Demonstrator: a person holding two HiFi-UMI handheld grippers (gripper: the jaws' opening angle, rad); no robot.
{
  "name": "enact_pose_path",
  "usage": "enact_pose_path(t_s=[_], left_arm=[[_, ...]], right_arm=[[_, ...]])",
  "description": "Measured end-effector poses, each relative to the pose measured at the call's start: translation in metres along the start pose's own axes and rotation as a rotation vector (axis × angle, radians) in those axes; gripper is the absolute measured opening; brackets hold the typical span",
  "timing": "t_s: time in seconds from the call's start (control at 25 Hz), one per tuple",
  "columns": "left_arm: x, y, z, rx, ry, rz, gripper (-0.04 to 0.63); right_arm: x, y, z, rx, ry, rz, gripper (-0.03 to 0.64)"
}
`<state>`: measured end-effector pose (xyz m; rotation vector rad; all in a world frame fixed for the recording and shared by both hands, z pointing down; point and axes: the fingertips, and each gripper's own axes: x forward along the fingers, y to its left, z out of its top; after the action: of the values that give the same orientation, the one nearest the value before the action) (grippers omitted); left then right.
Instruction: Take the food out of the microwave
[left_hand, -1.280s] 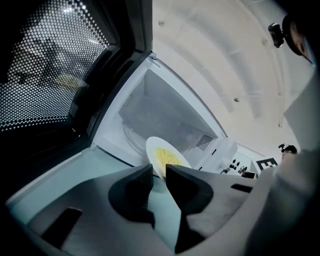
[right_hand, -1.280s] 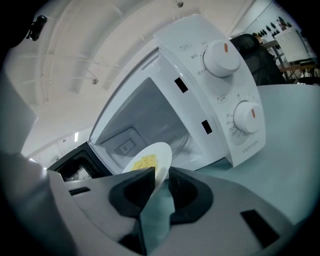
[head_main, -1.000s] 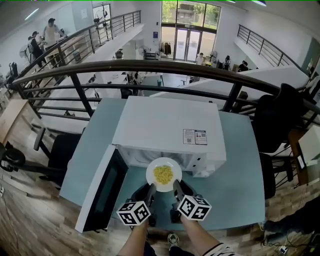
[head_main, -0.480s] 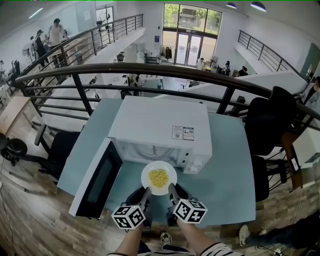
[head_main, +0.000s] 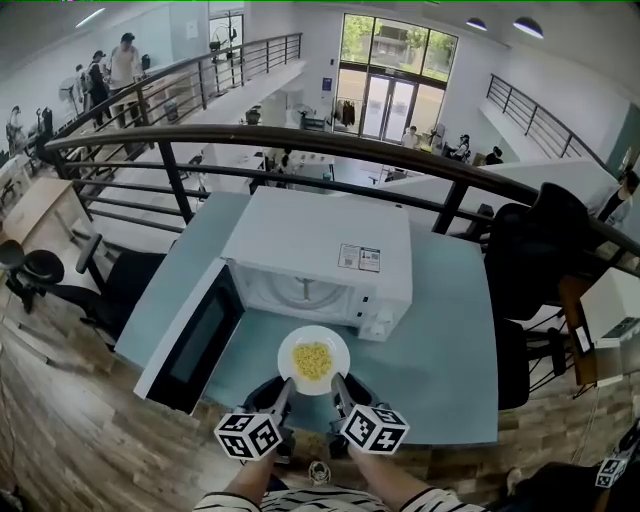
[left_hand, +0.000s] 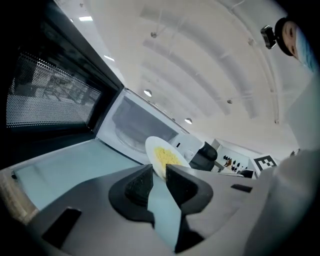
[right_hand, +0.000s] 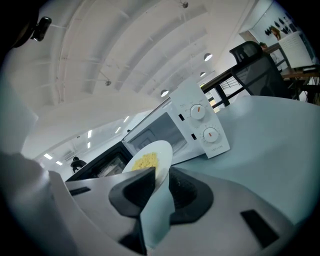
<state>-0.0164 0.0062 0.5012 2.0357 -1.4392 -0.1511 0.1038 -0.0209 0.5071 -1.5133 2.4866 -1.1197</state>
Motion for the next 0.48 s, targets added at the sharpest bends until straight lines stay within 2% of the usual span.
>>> enact_pose_path(t_s=[0.48], left_arm=[[-0.031, -0.018, -0.013, 0.025, -0.003, 0.003, 0.089]], right_arm=[[-0.034, 0.007, -0.016, -0.004, 0.011, 0.027, 0.089]])
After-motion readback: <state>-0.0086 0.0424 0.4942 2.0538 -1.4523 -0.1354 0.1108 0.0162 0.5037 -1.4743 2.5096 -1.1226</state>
